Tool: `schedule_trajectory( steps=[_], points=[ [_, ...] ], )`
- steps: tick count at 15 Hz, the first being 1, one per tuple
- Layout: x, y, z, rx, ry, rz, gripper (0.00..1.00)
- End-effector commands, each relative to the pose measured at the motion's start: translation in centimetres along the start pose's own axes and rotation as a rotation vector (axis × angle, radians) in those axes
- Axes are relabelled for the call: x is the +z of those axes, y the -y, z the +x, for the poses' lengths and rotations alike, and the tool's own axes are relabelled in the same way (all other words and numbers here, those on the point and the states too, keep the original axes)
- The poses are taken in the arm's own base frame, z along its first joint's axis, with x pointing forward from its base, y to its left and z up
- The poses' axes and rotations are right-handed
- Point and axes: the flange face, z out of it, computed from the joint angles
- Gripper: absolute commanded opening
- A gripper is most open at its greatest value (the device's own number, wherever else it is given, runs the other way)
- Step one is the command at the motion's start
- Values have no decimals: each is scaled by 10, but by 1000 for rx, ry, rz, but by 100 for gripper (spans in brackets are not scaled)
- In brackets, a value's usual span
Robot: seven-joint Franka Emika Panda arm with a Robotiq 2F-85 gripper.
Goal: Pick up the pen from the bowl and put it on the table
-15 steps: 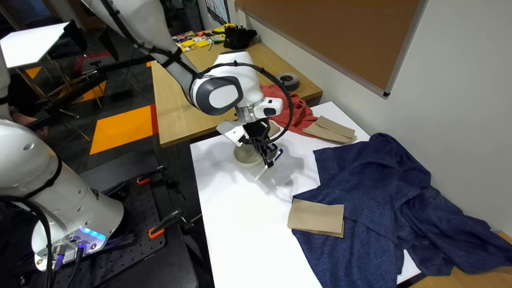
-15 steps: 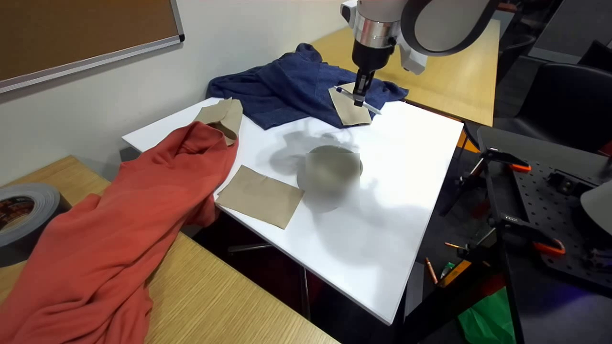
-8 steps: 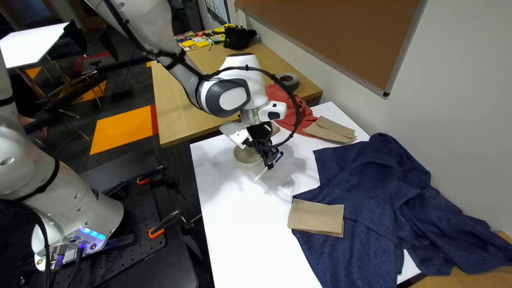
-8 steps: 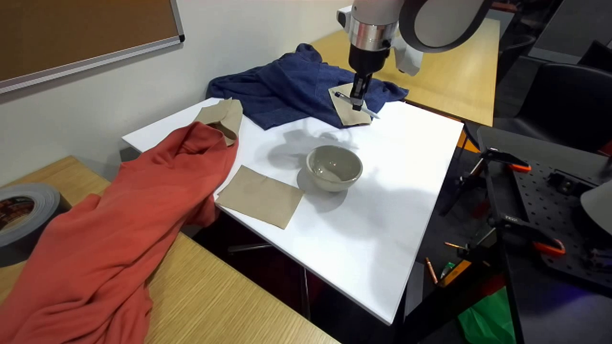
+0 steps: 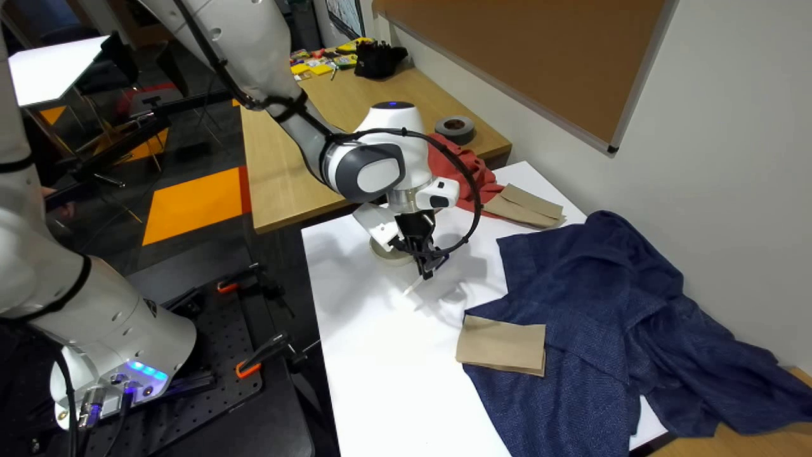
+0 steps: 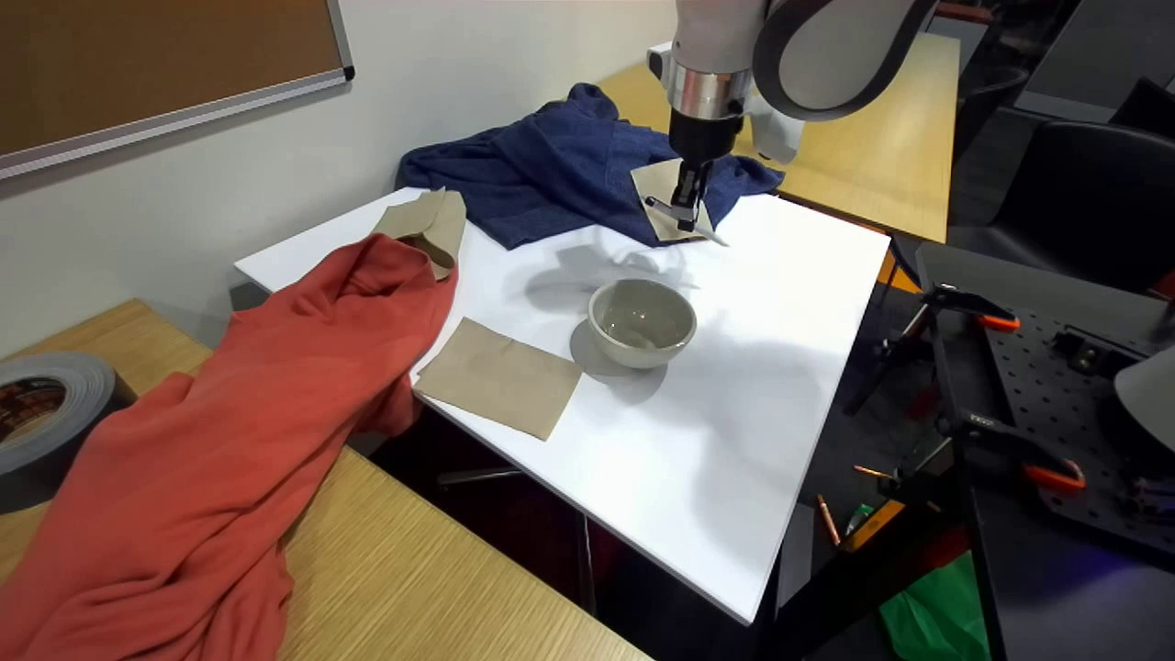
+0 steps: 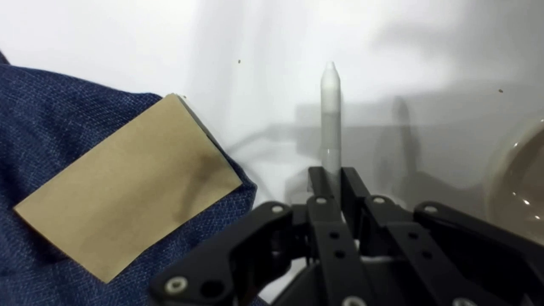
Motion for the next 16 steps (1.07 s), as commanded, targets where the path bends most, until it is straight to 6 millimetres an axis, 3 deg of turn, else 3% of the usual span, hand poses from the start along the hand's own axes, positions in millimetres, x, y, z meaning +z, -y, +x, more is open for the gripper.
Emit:
schedule_trajectory(
  steps=[1,4,5,6,8,16],
  points=[
    [14,-2,8,28,-7,-5,3],
    [24,-4,10,33,0,-5,3],
    [26,-4,10,33,3,-3,16],
    [28,-5,10,35,4,-2,40],
    [29,-7,11,38,4,-3,44],
    [28,-6,12,37,1,-5,99]
  ],
)
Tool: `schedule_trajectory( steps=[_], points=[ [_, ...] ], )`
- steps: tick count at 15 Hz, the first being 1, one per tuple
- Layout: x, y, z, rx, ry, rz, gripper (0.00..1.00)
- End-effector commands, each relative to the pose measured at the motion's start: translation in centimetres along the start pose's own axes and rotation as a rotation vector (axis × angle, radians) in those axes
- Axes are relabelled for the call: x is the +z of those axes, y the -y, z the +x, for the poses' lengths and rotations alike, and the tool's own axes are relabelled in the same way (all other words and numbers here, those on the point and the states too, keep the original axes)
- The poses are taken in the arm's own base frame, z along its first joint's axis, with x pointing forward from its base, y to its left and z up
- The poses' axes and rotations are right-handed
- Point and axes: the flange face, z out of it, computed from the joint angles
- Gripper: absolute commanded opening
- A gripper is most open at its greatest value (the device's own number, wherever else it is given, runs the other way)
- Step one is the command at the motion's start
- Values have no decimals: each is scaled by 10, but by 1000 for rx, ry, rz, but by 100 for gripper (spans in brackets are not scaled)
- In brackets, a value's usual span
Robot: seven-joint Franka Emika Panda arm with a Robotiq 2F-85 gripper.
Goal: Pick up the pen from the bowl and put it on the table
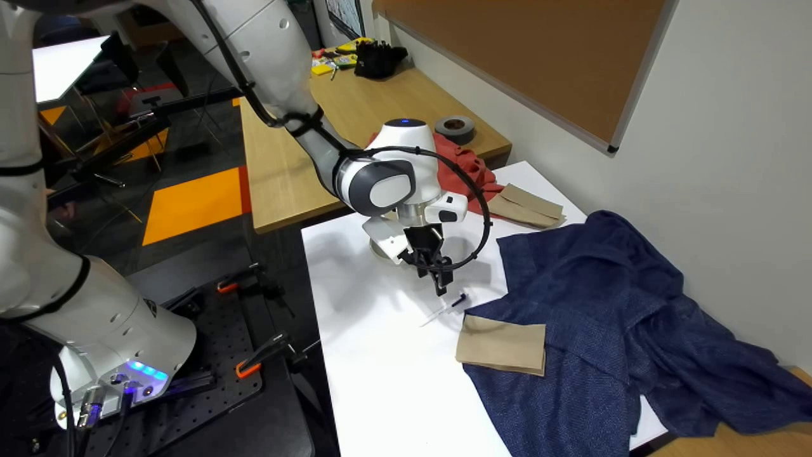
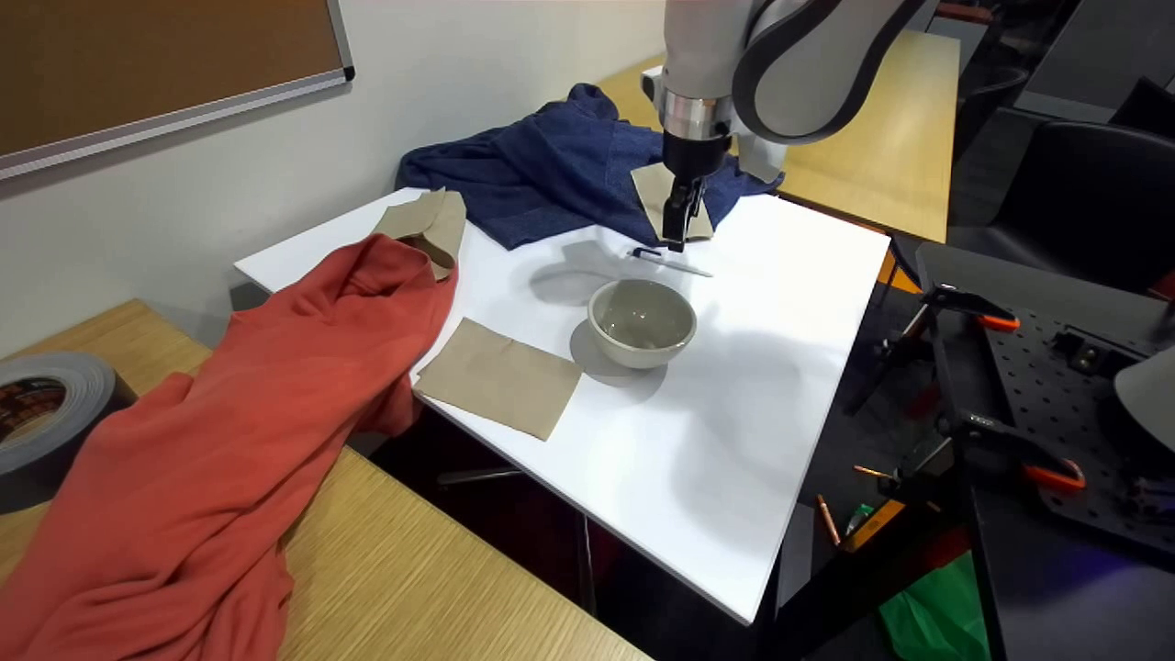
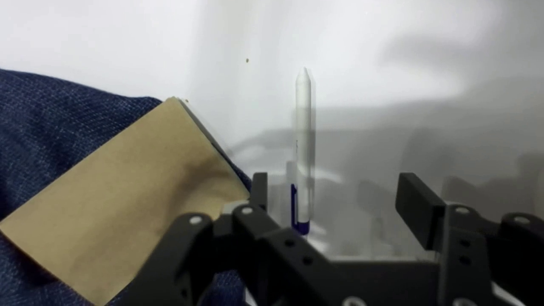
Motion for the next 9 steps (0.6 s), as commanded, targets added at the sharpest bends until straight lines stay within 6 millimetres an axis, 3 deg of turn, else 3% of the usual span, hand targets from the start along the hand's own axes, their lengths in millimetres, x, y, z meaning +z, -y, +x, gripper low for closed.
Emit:
schedule_trajectory(
  steps=[1,9],
  points=[
    [-2,1,4,28,-20,4,100],
    [0,3,1,-4,0,5,100]
  ],
)
